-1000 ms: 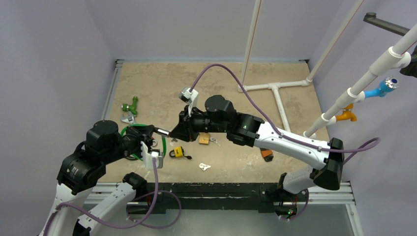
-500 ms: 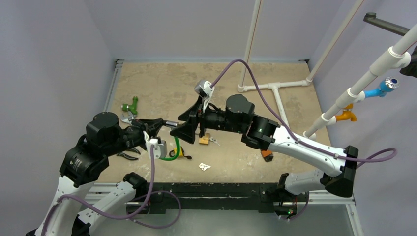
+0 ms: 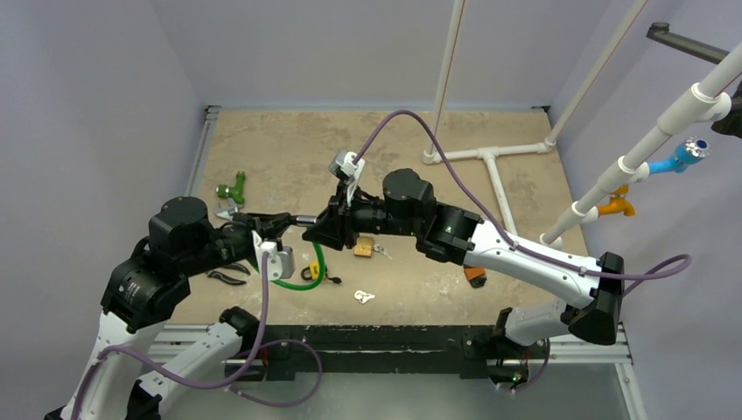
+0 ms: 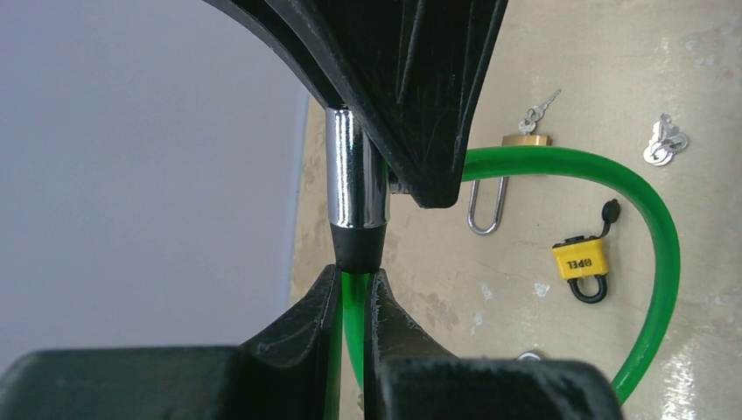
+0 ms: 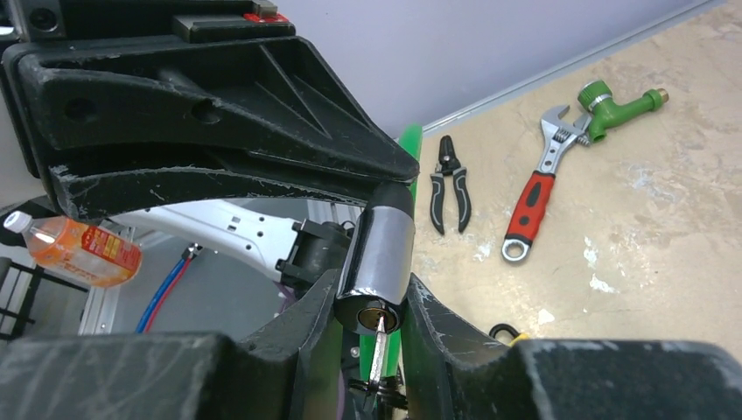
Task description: Unlock with the key
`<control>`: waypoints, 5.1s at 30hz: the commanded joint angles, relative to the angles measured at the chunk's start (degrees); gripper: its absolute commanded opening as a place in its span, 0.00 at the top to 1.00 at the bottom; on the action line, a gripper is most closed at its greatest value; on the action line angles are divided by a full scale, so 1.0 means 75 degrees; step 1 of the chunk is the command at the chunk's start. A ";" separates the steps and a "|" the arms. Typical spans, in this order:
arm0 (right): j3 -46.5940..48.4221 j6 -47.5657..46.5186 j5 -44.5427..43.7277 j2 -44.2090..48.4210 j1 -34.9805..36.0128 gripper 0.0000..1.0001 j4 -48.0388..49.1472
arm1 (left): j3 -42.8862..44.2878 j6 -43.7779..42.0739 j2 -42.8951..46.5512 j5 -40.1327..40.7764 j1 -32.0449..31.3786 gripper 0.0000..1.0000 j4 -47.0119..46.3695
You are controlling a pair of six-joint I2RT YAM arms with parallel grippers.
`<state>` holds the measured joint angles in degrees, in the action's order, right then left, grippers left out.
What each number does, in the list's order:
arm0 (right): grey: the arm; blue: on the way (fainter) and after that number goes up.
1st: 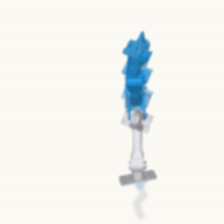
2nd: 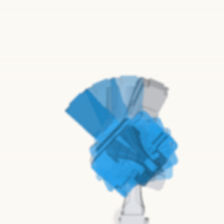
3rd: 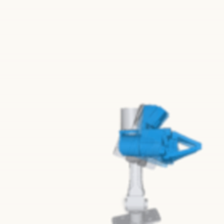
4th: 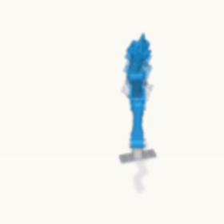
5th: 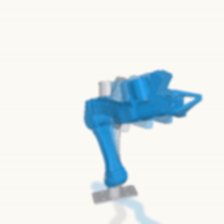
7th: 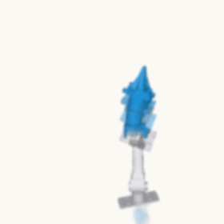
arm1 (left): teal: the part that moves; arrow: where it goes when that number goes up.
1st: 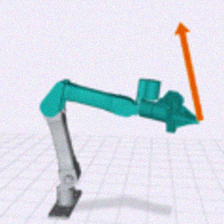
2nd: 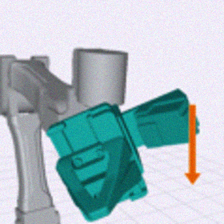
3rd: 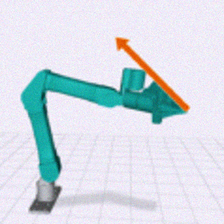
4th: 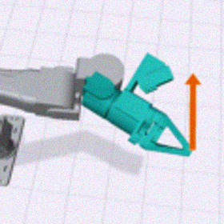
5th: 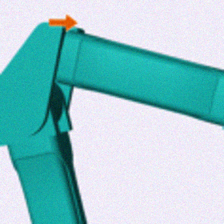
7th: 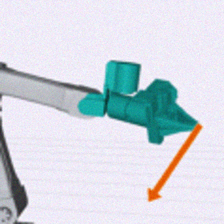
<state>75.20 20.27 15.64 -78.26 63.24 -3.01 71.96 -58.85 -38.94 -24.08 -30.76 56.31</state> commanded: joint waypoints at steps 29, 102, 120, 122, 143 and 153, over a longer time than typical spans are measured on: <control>0.0058 -0.1209 0.0221 0.1383 0.0058 0.62 -0.0444 | 0.1625 0.3146 -0.2035 -0.3516 0.1032 1.00 0.1161; 0.0771 -0.5853 -0.7903 0.0442 0.2116 1.00 0.0071 | 0.1432 0.4703 -0.2086 -0.1407 0.0391 1.00 0.1270; 0.0615 -0.6098 -0.7414 -0.0163 0.3152 1.00 0.0114 | 0.1907 0.4689 -0.2178 -0.1518 0.0347 1.00 0.1270; 0.0576 -0.5792 -0.7337 -0.0229 0.3149 1.00 0.0122 | 0.2062 0.4798 -0.2186 -0.1586 0.0340 1.00 0.1223; 0.0055 -0.3797 -0.6488 -0.0651 0.3498 1.00 0.1069 | 0.2316 0.5017 -0.2179 -0.1817 0.0329 1.00 0.1004; -0.0039 -0.2430 -0.3909 0.1947 0.1108 0.47 -0.1076 | 0.1862 0.3687 -0.1875 -0.1775 0.0329 1.00 0.1682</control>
<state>76.60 -6.50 -33.63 -72.75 78.76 -4.56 85.91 -26.92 -54.17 -32.93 -28.03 78.61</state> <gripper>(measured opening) 0.467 0.147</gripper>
